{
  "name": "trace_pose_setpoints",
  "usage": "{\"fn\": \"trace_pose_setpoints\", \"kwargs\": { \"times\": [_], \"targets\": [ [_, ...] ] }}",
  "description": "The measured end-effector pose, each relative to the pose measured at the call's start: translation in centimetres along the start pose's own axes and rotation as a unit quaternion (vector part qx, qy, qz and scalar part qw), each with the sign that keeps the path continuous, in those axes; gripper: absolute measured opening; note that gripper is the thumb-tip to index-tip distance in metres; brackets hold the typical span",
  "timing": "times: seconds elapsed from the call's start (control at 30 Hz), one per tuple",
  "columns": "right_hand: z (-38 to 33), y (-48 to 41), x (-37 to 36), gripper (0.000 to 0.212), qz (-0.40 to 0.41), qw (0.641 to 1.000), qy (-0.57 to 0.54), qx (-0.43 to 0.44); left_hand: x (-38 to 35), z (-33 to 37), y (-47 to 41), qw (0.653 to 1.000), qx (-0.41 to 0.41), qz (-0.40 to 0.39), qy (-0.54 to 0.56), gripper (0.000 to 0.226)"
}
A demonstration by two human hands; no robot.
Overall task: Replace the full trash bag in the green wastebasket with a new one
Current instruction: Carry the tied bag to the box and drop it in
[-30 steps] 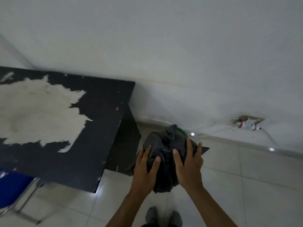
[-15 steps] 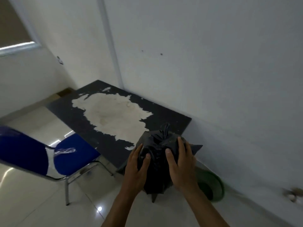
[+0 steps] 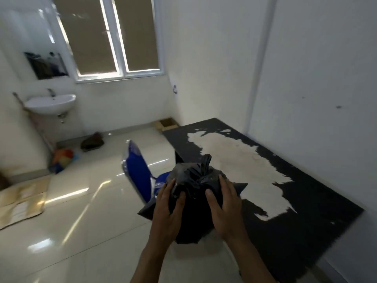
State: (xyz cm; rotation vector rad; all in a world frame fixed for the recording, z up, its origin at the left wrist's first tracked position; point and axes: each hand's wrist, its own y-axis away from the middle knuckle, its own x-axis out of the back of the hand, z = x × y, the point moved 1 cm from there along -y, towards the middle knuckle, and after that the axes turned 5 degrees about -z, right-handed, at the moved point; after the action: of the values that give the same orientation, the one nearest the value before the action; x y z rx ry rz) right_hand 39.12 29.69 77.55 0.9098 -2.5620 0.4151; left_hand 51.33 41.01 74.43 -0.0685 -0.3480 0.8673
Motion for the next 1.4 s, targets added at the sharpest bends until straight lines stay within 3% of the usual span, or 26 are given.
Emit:
{"fn": "trace_pose_setpoints", "kwargs": {
  "times": [0.17, 0.6, 0.87, 1.13, 1.4],
  "targets": [
    [-4.5, -3.8, -10.6, 0.065, -0.085, 0.996, 0.004, 0.023, 10.4, -3.4, -2.0, 0.995, 0.032, 0.094, 0.0, 0.066],
    [-13.7, -21.7, -37.7, 0.07, -0.25, 0.96, -0.084, 0.096, 32.0, -12.6, -16.9, 0.961, 0.102, 0.257, -0.028, 0.062],
    [-19.2, -32.1, -51.4, 0.065, -0.319, 0.935, -0.072, 0.134, 42.7, -17.1, -26.5, 0.936, 0.133, 0.326, -0.021, 0.048],
    [-20.4, -44.5, -63.8, 0.059, -0.289, 0.948, -0.064, 0.117, 52.2, -25.2, -41.2, 0.944, 0.152, 0.292, -0.02, 0.052],
    [-22.7, -58.5, -70.8, 0.055, -0.175, 0.981, -0.075, 0.041, 59.1, -30.6, -60.4, 0.98, 0.125, 0.149, -0.052, 0.05]
  ]
}}
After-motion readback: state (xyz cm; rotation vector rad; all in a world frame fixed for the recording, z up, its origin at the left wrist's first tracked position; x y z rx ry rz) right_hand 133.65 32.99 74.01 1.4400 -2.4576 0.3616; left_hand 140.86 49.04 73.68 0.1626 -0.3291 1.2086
